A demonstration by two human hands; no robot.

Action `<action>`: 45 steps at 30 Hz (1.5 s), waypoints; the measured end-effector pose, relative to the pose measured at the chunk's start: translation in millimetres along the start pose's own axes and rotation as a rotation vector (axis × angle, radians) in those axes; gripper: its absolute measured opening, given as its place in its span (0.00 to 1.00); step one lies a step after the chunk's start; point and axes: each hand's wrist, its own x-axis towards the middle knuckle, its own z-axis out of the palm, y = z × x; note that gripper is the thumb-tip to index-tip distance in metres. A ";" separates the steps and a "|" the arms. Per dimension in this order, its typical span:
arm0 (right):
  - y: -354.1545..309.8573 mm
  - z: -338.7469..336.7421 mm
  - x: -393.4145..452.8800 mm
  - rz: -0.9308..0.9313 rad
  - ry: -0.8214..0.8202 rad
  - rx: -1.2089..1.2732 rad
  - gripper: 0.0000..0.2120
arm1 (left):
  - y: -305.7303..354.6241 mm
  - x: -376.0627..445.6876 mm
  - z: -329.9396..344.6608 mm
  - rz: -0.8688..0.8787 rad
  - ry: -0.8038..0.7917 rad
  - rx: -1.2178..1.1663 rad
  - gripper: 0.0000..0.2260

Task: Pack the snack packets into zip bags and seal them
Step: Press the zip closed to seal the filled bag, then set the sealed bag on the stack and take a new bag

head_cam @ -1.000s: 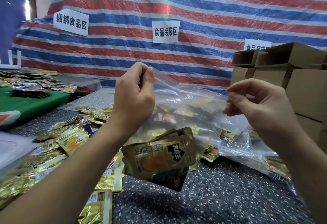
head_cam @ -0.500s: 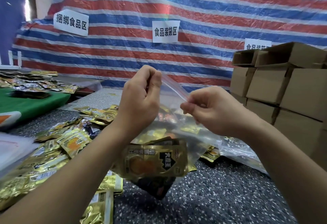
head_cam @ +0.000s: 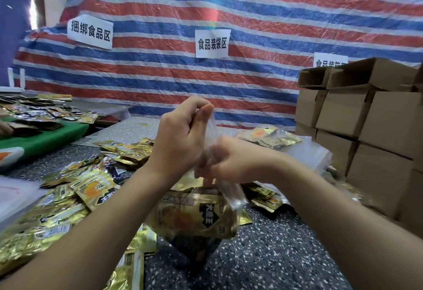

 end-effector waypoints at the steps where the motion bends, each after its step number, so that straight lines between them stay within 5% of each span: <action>1: 3.4 3.7 3.6 0.025 0.045 0.054 0.04 | -1.8 -0.8 0.6 -0.015 0.014 0.050 0.13; 6: 31.6 -3.0 17.1 0.213 0.329 0.436 0.07 | -10.6 2.5 -1.3 -0.201 0.116 0.082 0.13; 12: 88.1 -64.0 41.5 0.370 0.874 1.083 0.04 | -12.7 -0.7 3.0 -0.243 0.011 0.106 0.09; 18: 168.7 -86.8 35.3 0.714 0.783 0.904 0.15 | -12.5 -7.4 9.8 -0.237 -0.065 0.131 0.11; 26: 173.5 -100.4 44.5 0.749 1.179 0.856 0.19 | -12.8 -8.9 12.4 -0.255 -0.078 0.150 0.10; 28: 170.9 -96.7 44.2 0.903 1.013 0.138 0.19 | -12.1 -9.7 12.7 -0.248 -0.084 0.142 0.10; 29: 171.4 -97.3 44.1 0.886 1.002 -0.028 0.20 | -12.1 -10.0 13.2 -0.243 -0.086 0.138 0.10; 33: 189.2 -105.5 36.1 0.744 1.263 0.573 0.18 | -12.8 -11.5 15.3 -0.231 -0.093 0.144 0.11; 38: 195.0 -101.6 29.8 0.952 1.207 -0.005 0.31 | -16.0 -12.9 17.3 -0.238 -0.103 0.153 0.12; 42: 185.9 -92.1 36.8 0.611 1.170 -0.569 0.33 | -15.1 -13.6 18.4 -0.235 -0.102 0.162 0.12; 45: 174.9 -82.9 53.6 0.341 0.956 -0.782 0.26 | -13.2 -14.8 20.0 -0.235 -0.126 0.172 0.12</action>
